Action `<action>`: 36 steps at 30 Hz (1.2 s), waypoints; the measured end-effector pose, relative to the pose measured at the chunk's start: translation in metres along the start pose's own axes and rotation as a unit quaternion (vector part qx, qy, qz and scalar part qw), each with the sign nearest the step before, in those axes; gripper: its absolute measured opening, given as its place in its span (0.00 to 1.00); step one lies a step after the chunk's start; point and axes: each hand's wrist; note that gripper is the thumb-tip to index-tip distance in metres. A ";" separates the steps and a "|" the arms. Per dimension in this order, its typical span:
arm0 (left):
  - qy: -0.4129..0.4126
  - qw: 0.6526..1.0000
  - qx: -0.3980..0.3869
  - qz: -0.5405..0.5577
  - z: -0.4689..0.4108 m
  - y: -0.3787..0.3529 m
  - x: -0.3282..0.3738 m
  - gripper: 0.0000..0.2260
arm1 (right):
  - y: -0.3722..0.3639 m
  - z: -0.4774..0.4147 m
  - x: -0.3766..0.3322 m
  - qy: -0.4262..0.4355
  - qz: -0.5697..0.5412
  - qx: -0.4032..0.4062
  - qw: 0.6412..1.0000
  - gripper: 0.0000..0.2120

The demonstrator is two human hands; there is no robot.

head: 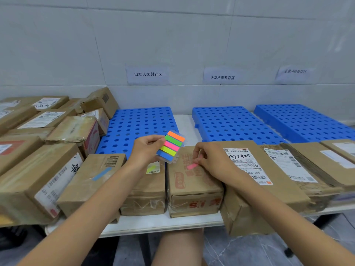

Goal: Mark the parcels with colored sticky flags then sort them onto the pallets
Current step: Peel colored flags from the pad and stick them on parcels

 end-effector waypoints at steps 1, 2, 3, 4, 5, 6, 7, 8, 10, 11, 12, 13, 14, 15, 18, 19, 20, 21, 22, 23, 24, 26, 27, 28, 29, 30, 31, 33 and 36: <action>0.002 1.000 -0.003 -0.001 0.000 0.000 0.000 0.08 | 0.000 0.000 0.001 0.000 0.002 0.005 1.000 0.03; 0.003 1.000 -0.006 0.001 0.000 -0.001 0.000 0.08 | -0.001 -0.001 0.003 -0.002 0.014 0.009 1.000 0.04; 0.005 1.000 -0.008 0.002 0.001 -0.001 0.000 0.08 | -0.001 -0.003 0.003 -0.006 0.031 0.010 0.999 0.04; 0.006 1.000 -0.010 0.003 0.001 -0.002 0.000 0.08 | 0.000 -0.004 0.004 -0.012 0.046 0.010 0.999 0.05; 0.007 1.000 -0.011 0.001 0.001 -0.002 0.000 0.08 | 0.000 -0.005 0.004 -0.014 0.058 0.008 0.998 0.06; 0.008 1.000 -0.012 -0.001 0.002 -0.002 0.000 0.08 | 0.001 -0.005 0.004 -0.014 0.072 0.004 0.997 0.08; 0.009 1.000 -0.014 -0.002 0.002 -0.002 0.000 0.07 | 0.001 -0.005 0.004 -0.010 0.087 0.004 0.996 0.12; 0.011 1.000 -0.018 -0.003 0.003 -0.002 0.000 0.06 | 0.002 -0.004 0.005 -0.003 0.099 0.015 0.995 0.14; 0.014 0.999 -0.033 -0.007 0.004 -0.002 0.001 0.05 | 0.004 -0.002 0.003 0.023 0.095 0.081 0.992 0.12; 0.015 0.999 -0.044 -0.011 0.005 -0.003 0.002 0.05 | 0.006 -0.001 -0.001 0.042 0.080 0.123 0.988 0.08; 0.015 0.998 -0.057 -0.016 0.007 -0.003 0.003 0.05 | 0.009 0.000 -0.005 0.062 0.057 0.155 0.984 0.06; 0.015 0.997 -0.074 -0.020 0.008 -0.005 0.004 0.05 | 0.012 0.001 -0.010 0.075 0.030 0.169 0.982 0.05; 0.015 0.995 -0.093 -0.024 0.010 -0.007 0.005 0.05 | 0.015 0.001 -0.015 0.077 -0.002 0.166 0.983 0.07; 0.013 0.993 -0.111 -0.025 0.012 -0.009 0.007 0.06 | 0.018 0.001 -0.017 0.068 -0.031 0.152 0.986 0.10; 0.006 0.990 -0.139 -0.010 0.015 -0.016 0.013 0.08 | 0.024 0.000 -0.018 0.028 -0.107 0.115 0.987 0.14; 0.010 0.989 -0.145 0.009 0.016 -0.018 0.014 0.09 | 0.025 0.000 -0.016 0.016 -0.141 0.127 0.982 0.13; 0.018 0.987 -0.155 0.037 0.016 -0.019 0.015 0.10 | 0.027 0.000 -0.014 0.002 -0.174 0.147 0.974 0.13; 0.026 0.983 -0.170 0.066 0.016 -0.020 0.015 0.10 | 0.028 0.001 -0.012 -0.010 -0.196 0.168 0.966 0.13; 0.030 0.978 -0.188 0.087 0.016 -0.021 0.015 0.11 | 0.028 0.002 -0.010 -0.019 -0.197 0.186 0.962 0.13; 0.030 0.974 -0.204 0.097 0.017 -0.022 0.014 0.12 | 0.028 0.004 -0.009 -0.019 -0.165 0.198 0.966 0.13; 0.027 0.971 -0.216 0.095 0.017 -0.023 0.012 0.12 | 0.027 0.005 -0.007 -0.006 -0.099 0.205 0.974 0.15; 0.018 0.970 -0.229 0.079 0.019 -0.026 0.011 0.13 | 0.024 0.009 -0.005 0.061 0.056 0.203 0.976 0.17; 0.015 0.970 -0.231 0.073 0.020 -0.027 0.011 0.13 | 0.023 0.009 -0.005 0.104 0.106 0.187 0.971 0.17; 0.014 0.970 -0.234 0.070 0.021 -0.029 0.011 0.13 | 0.022 0.010 -0.006 0.144 0.141 0.169 0.965 0.16; 0.013 0.969 -0.236 0.067 0.021 -0.030 0.013 0.13 | 0.021 0.009 -0.006 0.176 0.170 0.157 0.957 0.16; 0.015 0.969 -0.238 0.065 0.022 -0.031 0.014 0.14 | 0.020 0.009 -0.006 0.196 0.196 0.152 0.949 0.16; 0.018 0.969 -0.239 0.067 0.022 -0.033 0.015 0.14 | 0.019 0.008 -0.006 0.206 0.212 0.151 0.943 0.16; 0.024 0.967 -0.242 0.075 0.022 -0.034 0.018 0.15 | 0.019 0.007 -0.005 0.210 0.210 0.157 0.942 0.16; 0.033 0.966 -0.242 0.080 0.022 -0.034 0.019 0.17 | 0.021 0.007 -0.003 0.226 0.179 0.176 0.941 0.14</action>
Point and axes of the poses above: each hand's wrist, its own z-axis away from the middle knuckle, its own y-axis out of the back of the hand, x = y × z, and after that the axes turned 8 degrees about y, right-handed
